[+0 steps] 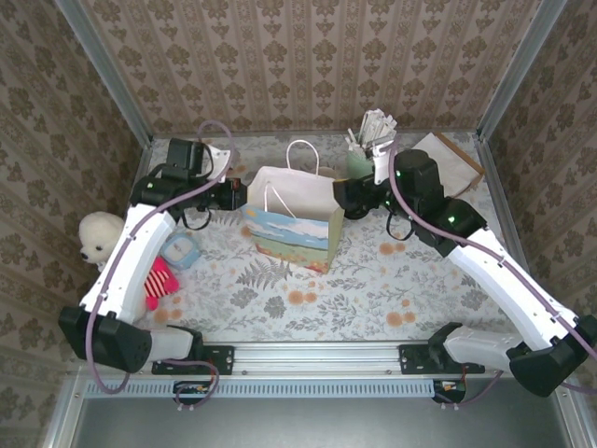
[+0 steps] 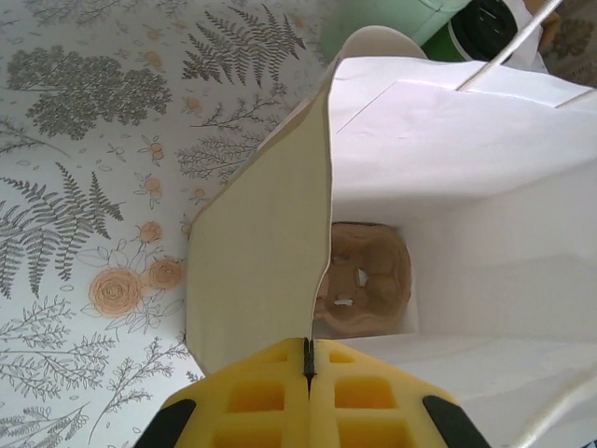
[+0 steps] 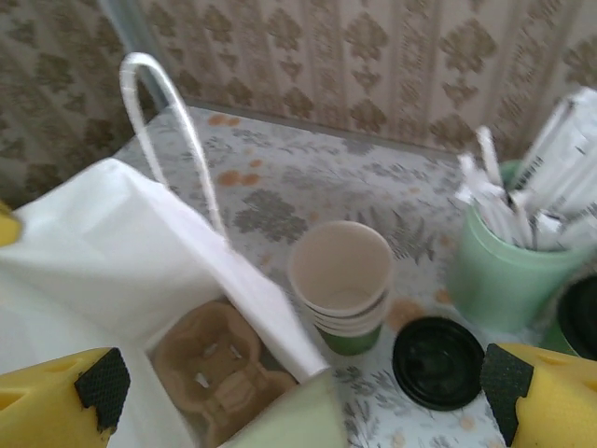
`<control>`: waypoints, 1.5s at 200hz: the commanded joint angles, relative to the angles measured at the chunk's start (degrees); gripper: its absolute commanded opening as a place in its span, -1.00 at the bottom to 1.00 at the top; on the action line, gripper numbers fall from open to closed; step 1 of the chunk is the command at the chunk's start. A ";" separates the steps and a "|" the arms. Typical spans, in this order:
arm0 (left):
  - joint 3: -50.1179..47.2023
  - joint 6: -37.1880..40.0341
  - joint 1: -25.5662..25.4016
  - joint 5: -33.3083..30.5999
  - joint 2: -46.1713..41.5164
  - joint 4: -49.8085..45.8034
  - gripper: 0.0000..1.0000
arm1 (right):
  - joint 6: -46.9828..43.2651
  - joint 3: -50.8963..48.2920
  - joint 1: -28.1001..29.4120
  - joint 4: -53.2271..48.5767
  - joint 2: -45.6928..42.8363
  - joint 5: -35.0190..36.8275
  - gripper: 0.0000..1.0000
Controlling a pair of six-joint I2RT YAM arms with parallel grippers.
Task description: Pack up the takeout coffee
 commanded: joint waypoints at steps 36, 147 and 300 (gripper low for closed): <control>6.95 7.86 0.53 3.30 3.46 -6.66 -0.86 | 7.84 1.96 -0.77 -4.24 6.49 -13.90 0.90; 15.22 9.76 0.49 10.35 12.74 -7.22 -0.70 | 12.56 2.48 4.42 -4.14 9.28 -29.99 0.98; -9.88 -4.95 4.69 -22.20 -18.19 20.57 1.00 | 8.18 -5.08 -25.17 -4.53 11.63 -5.90 1.00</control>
